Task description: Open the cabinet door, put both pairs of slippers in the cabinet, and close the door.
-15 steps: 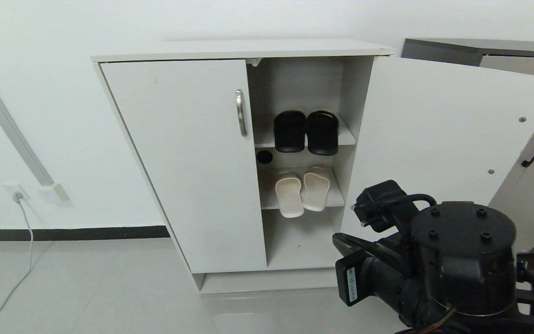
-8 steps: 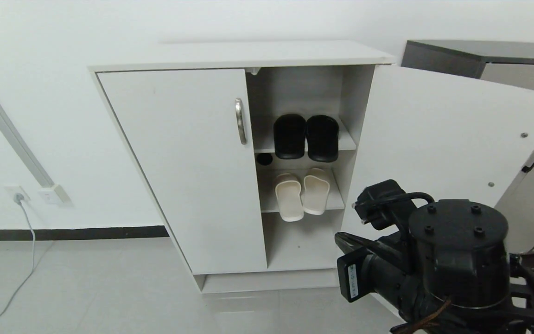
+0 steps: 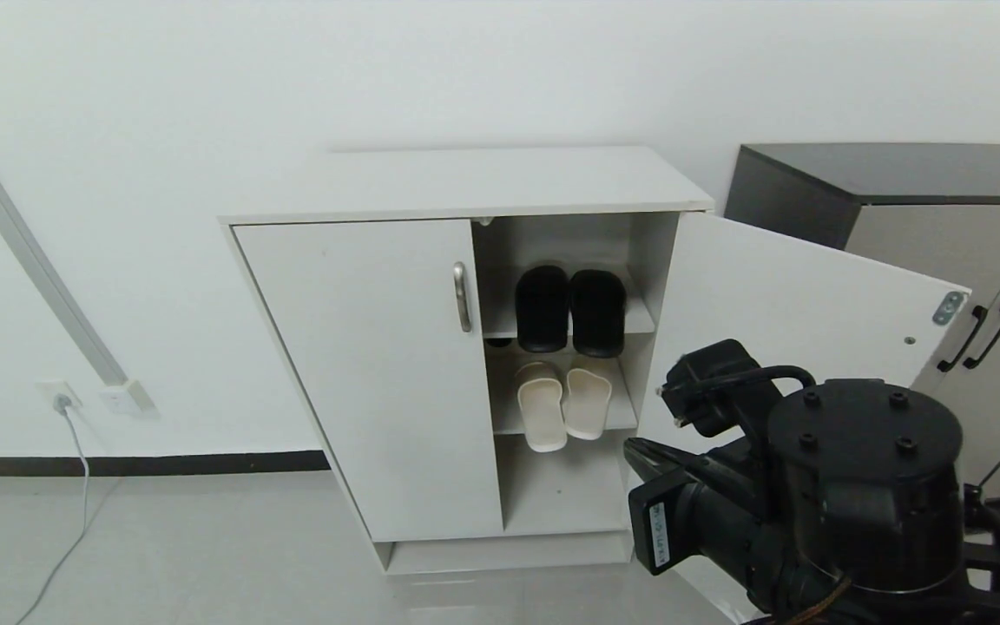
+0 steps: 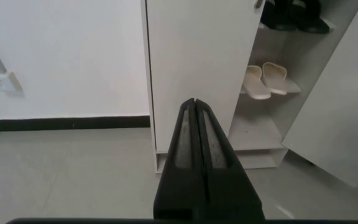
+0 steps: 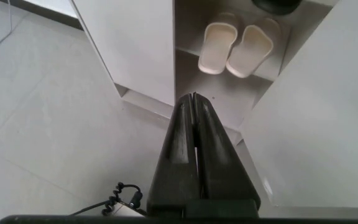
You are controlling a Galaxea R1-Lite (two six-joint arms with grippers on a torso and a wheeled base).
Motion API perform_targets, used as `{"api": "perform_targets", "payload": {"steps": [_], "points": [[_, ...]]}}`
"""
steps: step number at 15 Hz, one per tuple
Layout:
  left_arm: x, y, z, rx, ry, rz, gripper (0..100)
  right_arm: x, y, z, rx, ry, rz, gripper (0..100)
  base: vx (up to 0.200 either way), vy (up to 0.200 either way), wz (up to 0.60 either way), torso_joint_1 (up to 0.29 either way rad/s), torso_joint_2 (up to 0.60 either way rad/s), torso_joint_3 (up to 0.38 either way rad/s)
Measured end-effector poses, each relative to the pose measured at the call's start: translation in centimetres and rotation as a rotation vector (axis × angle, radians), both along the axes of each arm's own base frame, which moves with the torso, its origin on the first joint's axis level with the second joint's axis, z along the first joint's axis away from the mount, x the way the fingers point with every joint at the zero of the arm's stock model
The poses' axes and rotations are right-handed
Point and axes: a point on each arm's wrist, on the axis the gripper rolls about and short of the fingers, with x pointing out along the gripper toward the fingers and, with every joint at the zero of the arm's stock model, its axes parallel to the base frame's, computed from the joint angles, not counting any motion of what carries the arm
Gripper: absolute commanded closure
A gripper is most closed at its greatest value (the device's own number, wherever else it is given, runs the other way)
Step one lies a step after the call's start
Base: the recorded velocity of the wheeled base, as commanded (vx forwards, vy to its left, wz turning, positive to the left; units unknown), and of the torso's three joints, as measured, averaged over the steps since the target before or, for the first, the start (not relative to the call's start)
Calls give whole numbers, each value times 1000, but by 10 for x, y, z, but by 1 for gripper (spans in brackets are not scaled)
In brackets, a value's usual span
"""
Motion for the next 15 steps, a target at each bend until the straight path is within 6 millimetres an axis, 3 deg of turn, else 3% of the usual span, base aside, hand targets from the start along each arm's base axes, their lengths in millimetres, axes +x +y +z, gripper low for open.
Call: {"api": "perform_targets", "payload": {"steps": [15], "points": [[0, 0, 0, 0, 0, -2, 100, 0, 0, -2, -5, 4, 1, 100, 0, 0, 0, 202, -513, -316]]}}
